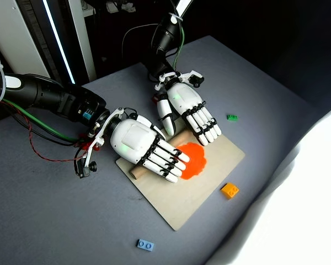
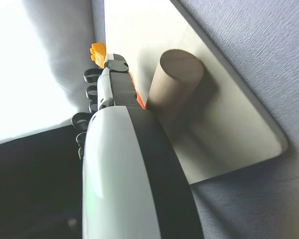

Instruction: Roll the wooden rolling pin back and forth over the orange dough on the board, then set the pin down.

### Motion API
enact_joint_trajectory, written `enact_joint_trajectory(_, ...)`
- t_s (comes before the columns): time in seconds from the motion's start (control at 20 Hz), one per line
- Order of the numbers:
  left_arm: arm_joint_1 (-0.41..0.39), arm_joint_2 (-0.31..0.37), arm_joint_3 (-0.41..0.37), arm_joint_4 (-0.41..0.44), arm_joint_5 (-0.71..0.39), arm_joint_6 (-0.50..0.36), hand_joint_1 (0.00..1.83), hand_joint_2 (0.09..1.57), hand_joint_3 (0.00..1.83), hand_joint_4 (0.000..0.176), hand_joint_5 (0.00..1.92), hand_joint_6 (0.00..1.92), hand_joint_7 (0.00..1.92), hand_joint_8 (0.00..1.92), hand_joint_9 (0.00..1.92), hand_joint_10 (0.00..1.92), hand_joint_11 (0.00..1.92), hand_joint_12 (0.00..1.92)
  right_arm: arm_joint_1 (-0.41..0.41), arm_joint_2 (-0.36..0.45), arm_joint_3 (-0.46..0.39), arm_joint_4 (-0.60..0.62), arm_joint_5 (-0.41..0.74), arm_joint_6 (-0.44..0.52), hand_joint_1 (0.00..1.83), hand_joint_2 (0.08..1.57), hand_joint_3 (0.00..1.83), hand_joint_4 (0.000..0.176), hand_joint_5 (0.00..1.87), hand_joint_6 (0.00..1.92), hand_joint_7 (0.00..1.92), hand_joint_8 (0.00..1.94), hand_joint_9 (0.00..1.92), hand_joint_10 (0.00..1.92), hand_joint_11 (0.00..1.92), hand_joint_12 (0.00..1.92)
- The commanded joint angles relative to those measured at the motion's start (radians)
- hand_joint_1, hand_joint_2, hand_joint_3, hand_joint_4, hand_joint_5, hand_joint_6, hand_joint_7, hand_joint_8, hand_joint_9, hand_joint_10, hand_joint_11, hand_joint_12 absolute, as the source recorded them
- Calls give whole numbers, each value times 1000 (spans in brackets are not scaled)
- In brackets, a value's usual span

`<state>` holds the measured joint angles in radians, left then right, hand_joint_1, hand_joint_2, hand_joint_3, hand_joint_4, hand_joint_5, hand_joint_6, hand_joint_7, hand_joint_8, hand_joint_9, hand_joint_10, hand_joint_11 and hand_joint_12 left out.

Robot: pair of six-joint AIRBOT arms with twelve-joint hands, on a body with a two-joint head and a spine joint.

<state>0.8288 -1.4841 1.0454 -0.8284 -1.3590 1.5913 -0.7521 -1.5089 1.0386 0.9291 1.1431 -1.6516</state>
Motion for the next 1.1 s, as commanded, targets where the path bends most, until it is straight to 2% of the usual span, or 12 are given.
enact_joint_trajectory(0.0,-7,-1,6,67,-90,-3,0,1492,4,0,0,0,0,0,0,0,0,0,11,0,3,-63,89,0,0,1571,111,0,5,0,8,0,0,0,0,0)
enact_joint_trajectory(0.85,-40,-20,75,66,-44,-15,0,1488,2,0,0,0,0,0,0,0,0,0,24,-2,35,-61,71,6,0,1571,126,0,46,10,53,9,8,3,0,0)
enact_joint_trajectory(1.05,-46,-20,87,66,-35,-17,0,1481,0,0,0,0,0,0,0,0,0,0,27,-3,39,-60,71,15,0,1571,84,0,51,7,61,5,24,7,9,5)
